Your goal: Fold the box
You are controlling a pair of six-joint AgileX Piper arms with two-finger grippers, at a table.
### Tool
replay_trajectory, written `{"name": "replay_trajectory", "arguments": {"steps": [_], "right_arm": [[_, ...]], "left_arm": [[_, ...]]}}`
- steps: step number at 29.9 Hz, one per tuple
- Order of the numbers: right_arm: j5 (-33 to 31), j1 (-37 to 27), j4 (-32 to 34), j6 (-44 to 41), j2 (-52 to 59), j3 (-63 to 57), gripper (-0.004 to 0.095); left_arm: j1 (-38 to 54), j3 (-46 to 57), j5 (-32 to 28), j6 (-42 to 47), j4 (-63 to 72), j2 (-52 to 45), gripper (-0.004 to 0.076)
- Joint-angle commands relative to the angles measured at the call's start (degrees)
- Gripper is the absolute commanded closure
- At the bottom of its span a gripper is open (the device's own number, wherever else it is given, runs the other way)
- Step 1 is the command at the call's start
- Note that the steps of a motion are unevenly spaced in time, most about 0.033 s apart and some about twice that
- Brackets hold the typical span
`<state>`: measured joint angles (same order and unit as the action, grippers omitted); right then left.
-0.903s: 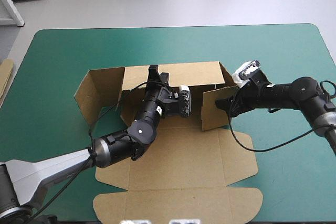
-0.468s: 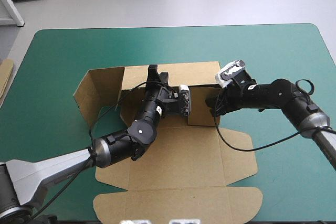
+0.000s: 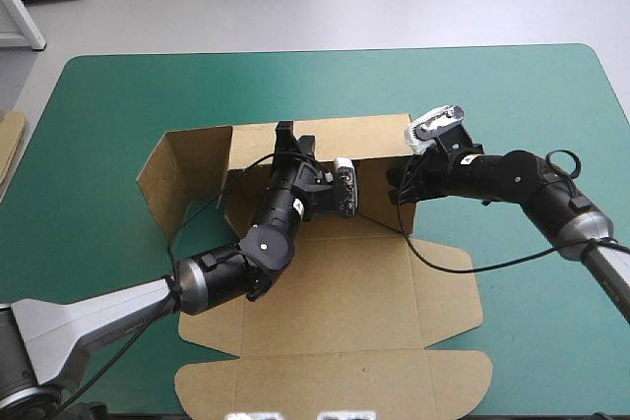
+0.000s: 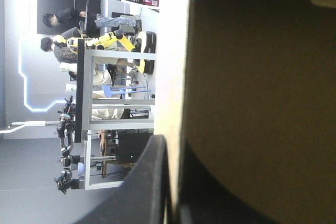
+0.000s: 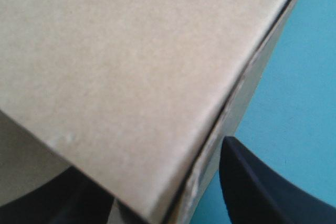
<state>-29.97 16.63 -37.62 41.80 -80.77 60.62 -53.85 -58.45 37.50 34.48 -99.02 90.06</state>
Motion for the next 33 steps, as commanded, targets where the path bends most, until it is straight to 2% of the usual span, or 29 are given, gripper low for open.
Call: {"name": "replay_trajectory", "arguments": {"steps": [1, 6, 15, 23, 26, 30, 31, 33], "right_arm": [[2.9, 0.0, -2.2, 0.4, 1.6, 1.7, 0.0414], [1.4, 0.0, -4.1, 0.3, 1.6, 1.7, 0.0557], [0.5, 0.0, -4.4, 0.6, 1.6, 1.7, 0.0921], [0.2, 0.0, -4.4, 0.9, 1.6, 1.7, 0.0925], [0.2, 0.0, -4.4, 0.9, 1.6, 1.7, 0.0925], [0.2, 0.0, -4.4, 0.7, 1.6, 1.7, 0.0925], [0.2, 0.0, -4.4, 0.6, 1.6, 1.7, 0.0925], [0.2, 0.0, -4.4, 0.1, 1.6, 1.7, 0.0925]], "left_arm": [[-0.2, -2.2, 2.1, 2.5, -0.5, -1.9, 0.0732], [-0.2, -2.6, 2.1, 2.5, -0.5, -1.9, 0.0732], [-0.2, -2.6, 2.1, 2.5, -0.5, -1.9, 0.0732], [-0.2, -2.6, 1.8, 3.5, -0.5, -2.1, 0.0715], [-0.3, -2.9, 1.3, 3.6, -0.5, -2.1, 0.0606], [-2.8, -3.1, 1.7, 3.6, -0.5, -2.2, 0.036], [-3.8, -3.1, 1.7, 3.6, -0.1, -2.2, 0.0318], [-5.8, -3.1, 2.6, 3.6, 1.0, -2.3, 0.0289]]}}
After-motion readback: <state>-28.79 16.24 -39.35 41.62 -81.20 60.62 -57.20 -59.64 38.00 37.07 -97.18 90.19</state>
